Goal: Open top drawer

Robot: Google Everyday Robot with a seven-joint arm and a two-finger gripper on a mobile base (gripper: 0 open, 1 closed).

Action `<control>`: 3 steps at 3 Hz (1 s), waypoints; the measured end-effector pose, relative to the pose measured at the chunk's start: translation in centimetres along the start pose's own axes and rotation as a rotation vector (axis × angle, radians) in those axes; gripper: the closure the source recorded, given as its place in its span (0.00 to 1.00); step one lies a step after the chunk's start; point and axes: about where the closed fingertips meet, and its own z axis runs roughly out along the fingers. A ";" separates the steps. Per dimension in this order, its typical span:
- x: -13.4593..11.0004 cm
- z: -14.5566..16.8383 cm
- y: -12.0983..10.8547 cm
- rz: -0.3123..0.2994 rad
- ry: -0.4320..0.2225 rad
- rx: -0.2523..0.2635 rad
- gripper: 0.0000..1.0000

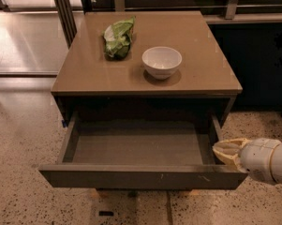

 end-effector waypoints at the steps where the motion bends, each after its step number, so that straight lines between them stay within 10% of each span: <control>1: 0.1 0.1 0.0 0.003 0.002 -0.002 0.60; 3: 0.1 0.1 0.0 0.003 0.003 -0.002 0.13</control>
Offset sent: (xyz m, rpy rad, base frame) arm -0.0001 0.0001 -0.0012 0.0008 0.0043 -0.0008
